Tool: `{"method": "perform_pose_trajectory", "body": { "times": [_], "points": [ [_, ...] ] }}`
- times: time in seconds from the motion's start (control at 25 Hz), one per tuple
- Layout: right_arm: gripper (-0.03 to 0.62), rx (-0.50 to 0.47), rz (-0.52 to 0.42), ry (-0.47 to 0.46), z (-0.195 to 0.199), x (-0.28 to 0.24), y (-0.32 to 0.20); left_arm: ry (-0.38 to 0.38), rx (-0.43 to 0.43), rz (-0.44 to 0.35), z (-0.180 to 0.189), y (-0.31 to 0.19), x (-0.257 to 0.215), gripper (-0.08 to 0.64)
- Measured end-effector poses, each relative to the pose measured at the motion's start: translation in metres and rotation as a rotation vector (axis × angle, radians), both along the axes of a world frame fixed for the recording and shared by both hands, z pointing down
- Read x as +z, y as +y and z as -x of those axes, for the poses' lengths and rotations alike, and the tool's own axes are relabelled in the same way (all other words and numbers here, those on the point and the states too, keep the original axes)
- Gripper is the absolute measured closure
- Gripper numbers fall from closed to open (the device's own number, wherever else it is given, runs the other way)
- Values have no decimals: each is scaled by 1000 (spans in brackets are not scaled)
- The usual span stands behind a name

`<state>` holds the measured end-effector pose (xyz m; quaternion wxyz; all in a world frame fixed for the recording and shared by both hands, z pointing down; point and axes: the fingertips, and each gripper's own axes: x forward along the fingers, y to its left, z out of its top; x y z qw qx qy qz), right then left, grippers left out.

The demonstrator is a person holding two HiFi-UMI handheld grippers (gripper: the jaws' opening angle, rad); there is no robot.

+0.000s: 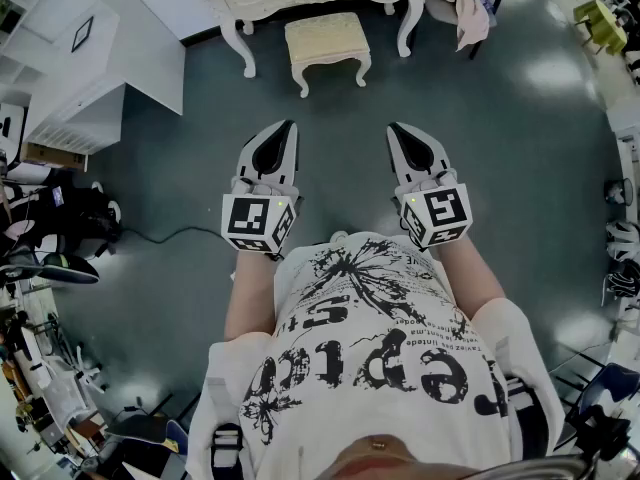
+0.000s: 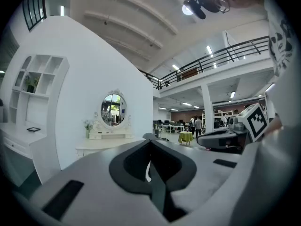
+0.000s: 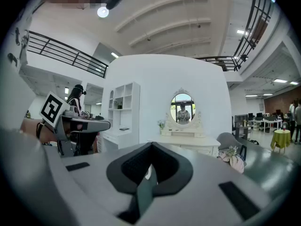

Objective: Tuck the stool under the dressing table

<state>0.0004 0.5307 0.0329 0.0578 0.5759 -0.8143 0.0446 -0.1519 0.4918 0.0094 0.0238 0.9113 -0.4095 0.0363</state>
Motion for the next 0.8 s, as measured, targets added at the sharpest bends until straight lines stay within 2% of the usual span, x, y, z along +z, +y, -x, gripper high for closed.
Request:
{"method": "perform_pose_trajectory", "body": {
  "times": [0.56,0.8],
  "points": [
    [575,19,24,-3,21,15,-19,7,9,30,21,-21,14,540],
    [575,52,58,11,23,29,-29,22,5,79,28,-36,31,540]
  ]
}}
